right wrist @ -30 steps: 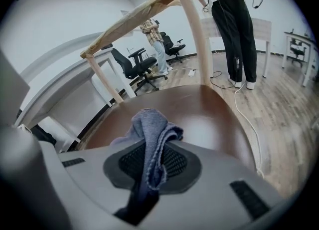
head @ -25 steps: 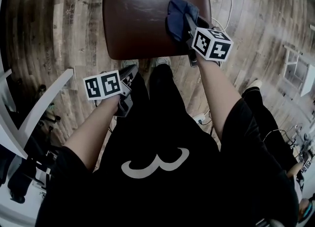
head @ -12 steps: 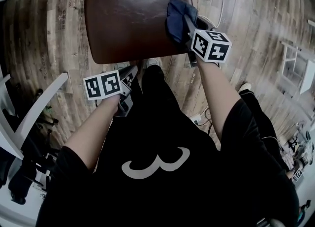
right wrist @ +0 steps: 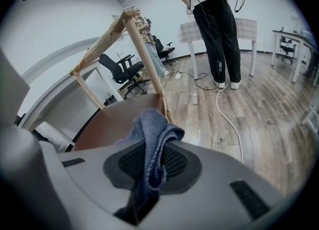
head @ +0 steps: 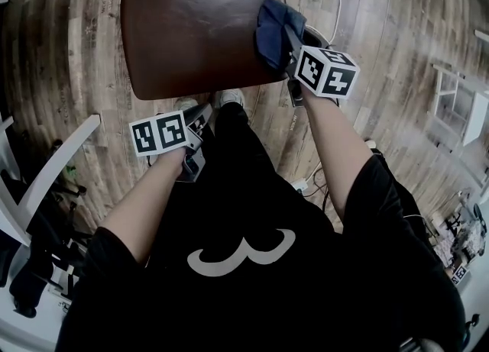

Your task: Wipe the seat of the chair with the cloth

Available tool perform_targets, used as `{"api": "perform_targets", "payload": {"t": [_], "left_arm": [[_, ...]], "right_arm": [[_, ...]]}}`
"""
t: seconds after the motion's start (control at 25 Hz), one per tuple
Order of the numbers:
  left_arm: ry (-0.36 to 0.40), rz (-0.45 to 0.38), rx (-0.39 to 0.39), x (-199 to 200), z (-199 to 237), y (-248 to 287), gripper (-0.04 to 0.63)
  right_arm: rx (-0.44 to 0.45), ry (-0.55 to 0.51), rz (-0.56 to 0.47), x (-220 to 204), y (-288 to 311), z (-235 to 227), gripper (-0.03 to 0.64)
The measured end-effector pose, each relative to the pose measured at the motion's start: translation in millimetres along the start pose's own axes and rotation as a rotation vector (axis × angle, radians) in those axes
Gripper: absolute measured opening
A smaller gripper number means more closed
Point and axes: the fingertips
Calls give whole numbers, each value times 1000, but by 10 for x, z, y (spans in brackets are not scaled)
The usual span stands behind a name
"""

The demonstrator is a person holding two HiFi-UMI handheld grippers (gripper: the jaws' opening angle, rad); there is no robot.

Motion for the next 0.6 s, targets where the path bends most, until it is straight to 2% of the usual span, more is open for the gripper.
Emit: {"api": "perform_targets", "payload": {"t": [0.24,0.6], "left_arm": [[6,-10,3,-27,75,-87,12],[-38,-29,-3,-142,386,-323,12]], "right_arm": [[-1,0,-37,82,-114,131,54],[63,14,-113,196,-311,748,54]]}}
Point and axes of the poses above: the fingertips, and each gripper's own axes: y forward along the fingers, z to its left, x out of its top, and after that the axes turned 9 degrees about -z, right-handed
